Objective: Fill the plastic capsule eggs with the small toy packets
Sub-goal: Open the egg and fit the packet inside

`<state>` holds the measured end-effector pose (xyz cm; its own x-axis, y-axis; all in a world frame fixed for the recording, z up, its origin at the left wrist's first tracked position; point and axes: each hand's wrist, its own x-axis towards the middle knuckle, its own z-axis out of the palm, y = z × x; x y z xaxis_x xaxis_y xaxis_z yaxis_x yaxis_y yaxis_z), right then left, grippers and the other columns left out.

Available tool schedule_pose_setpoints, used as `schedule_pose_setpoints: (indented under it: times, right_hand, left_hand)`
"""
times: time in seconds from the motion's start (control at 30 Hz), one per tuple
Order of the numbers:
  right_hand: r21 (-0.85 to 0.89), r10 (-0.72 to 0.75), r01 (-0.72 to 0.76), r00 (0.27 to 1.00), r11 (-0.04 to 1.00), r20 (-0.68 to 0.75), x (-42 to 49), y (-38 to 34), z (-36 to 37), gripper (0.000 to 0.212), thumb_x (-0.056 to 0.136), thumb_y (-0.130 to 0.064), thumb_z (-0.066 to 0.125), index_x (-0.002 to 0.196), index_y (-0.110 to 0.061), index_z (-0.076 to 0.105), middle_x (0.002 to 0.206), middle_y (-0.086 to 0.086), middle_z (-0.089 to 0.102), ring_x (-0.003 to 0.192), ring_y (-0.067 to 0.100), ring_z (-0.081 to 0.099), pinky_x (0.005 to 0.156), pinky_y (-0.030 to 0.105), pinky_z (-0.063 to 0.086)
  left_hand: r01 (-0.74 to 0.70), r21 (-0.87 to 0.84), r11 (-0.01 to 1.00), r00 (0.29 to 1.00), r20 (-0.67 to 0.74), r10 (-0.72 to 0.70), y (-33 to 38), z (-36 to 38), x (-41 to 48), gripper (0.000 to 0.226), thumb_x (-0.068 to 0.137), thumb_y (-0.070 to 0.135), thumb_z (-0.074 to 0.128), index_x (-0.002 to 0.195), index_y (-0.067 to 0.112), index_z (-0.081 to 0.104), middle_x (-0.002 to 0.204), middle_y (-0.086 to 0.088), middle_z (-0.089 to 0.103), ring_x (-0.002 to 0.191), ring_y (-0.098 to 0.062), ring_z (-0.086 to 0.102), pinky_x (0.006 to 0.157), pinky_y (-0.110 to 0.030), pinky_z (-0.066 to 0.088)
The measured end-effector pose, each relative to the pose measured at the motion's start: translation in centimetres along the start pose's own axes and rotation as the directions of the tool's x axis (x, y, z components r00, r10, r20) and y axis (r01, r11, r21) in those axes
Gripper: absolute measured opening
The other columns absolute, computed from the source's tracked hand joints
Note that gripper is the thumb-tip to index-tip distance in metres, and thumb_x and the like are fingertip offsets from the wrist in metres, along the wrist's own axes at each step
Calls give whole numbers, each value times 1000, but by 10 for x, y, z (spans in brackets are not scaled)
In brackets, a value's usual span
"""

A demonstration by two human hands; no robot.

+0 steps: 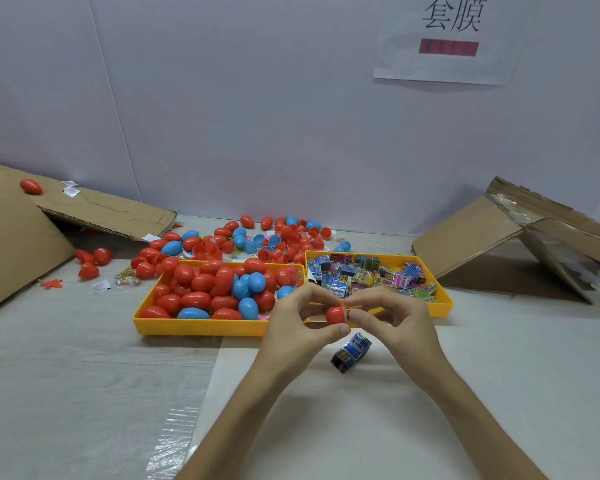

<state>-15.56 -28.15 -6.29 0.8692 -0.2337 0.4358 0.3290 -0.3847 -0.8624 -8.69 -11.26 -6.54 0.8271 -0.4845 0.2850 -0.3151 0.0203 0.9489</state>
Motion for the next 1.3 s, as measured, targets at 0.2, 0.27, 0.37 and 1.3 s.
schedule_pose_setpoints:
  times: [0.2,0.27,0.37,1.3]
  right_hand:
    - [37,-25,26,1000,999,-15,0,2,-1,17,83,-1,76,90,-15,80,96,1,75,96,22,71,76,37,60]
    - [38,-30,30,999,999,-17,0,2,-1,18,83,0,76,90,-16,80,96,1,75,96,21,71,76,35,60]
    - [29,-24,24,1000,999,-8,0,3,-1,19,84,-1,76,90,-18,80,95,0,75,97,21,71,77,36,60]
    - [-432,-515,392,830,812,-215,-17,5,37,35,77,-12,84,109,-9,69,102,-1,67,97,6,64,86,16,50]
  left_hand:
    - [-15,-58,998,1000,19,16,1,-3,-1,28,75,4,87,94,19,72,94,14,76,93,-3,73,72,-15,56]
    - [-17,-69,997,1000,25,18,2,-3,-1,28,76,3,86,94,19,73,93,15,76,91,-2,73,72,-13,55]
    - [-29,-40,999,999,32,30,2,-3,-1,28,76,5,86,94,22,74,92,16,76,91,0,72,72,-13,54]
    - [202,-678,707,965,14,-262,5,4,-5,43,61,11,84,100,8,68,99,-11,71,98,-24,71,80,-27,57]
